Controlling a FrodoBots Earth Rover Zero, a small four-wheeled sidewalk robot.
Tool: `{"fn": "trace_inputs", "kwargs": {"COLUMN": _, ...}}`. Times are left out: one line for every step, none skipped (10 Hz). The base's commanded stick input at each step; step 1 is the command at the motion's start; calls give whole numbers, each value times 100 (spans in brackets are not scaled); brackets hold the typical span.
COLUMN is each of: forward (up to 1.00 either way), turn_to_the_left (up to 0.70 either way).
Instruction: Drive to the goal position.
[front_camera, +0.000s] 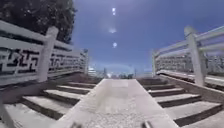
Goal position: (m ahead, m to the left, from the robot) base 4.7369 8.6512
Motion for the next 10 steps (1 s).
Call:
{"fn": "trace_inputs", "kwargs": {"forward": 45, "turn_to_the_left": 0}}
{"fn": "trace_inputs", "kwargs": {"forward": 45, "turn_to_the_left": 0}}
{"fn": "trace_inputs", "kwargs": {"forward": 53, "turn_to_the_left": 0}}
{"fn": "trace_inputs", "kwargs": {"forward": 70, "turn_to_the_left": 0}}
{"fn": "trace_inputs", "kwargs": {"forward": 70, "turn_to_the_left": 0}}
{"fn": "trace_inputs", "kwargs": {"forward": 70, "turn_to_the_left": 0}}
{"fn": "trace_inputs", "kwargs": {"forward": 70, "turn_to_the_left": 0}}
{"fn": "trace_inputs", "kwargs": {"forward": 70, "turn_to_the_left": 0}}
{"fn": "trace_inputs", "kwargs": {"forward": 65, "turn_to_the_left": 0}}
{"fn": "trace_inputs", "kwargs": {"forward": 45, "turn_to_the_left": 0}}
